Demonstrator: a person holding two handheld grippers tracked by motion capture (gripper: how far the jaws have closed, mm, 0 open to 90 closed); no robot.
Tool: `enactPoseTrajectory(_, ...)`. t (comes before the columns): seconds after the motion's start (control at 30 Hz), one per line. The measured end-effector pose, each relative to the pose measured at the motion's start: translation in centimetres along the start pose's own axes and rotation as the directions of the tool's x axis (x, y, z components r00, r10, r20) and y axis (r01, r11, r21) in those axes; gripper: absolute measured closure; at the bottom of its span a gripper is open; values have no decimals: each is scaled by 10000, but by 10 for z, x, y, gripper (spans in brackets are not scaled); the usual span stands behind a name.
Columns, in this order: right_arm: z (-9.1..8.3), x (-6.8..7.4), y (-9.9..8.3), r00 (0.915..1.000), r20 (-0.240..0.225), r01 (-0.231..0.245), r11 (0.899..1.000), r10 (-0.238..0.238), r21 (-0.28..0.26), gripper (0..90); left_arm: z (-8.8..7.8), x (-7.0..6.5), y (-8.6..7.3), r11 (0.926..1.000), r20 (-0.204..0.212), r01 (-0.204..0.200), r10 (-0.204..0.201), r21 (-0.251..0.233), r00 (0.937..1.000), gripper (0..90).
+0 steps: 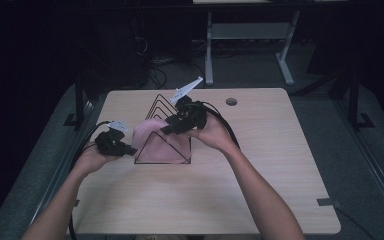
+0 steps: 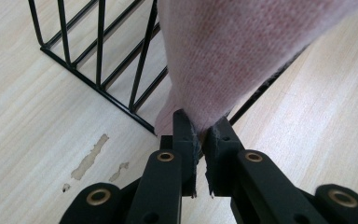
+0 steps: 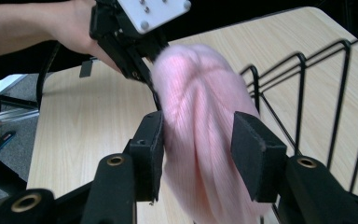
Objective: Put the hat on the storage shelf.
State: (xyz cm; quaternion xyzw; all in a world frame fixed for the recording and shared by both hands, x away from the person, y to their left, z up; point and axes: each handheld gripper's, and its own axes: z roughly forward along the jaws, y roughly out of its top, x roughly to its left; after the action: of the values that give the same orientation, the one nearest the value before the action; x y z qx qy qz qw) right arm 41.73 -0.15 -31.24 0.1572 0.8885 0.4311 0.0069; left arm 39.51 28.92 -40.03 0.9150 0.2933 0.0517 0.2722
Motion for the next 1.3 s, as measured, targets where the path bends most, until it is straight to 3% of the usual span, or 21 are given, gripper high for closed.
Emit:
enactPoseTrajectory(0.13,-7,-6,-11,9998,79,-168,9998,169,-115,560,1,0,-2,10000,-26,-4,4,-2,10000,837)
enactPoseTrajectory(0.3,-5,-6,-14,9995,-29,-312,9992,312,-231,752,2,0,-1,10000,-21,-7,7,25,10000,836)
enactPoseTrajectory(0.57,-3,-7,-15,9995,-57,-308,9994,308,-126,764,1,0,-1,10000,32,-6,5,64,10000,834)
enactPoseTrajectory(0.87,-12,-9,-21,9984,-43,-573,9976,572,-398,559,-2,-2,-2,9998,-16,-63,62,-197,10000,758)
enactPoseTrajectory(1.1,-25,-12,-35,9967,-73,-811,9949,808,-603,519,-8,-4,-1,9995,-105,1,-4,-321,9999,679)
enactPoseTrajectory(1.3,-38,-15,-48,9928,179,-1167,9896,1186,-842,490,-13,-4,-2,9988,-210,120,-130,-474,9997,630)
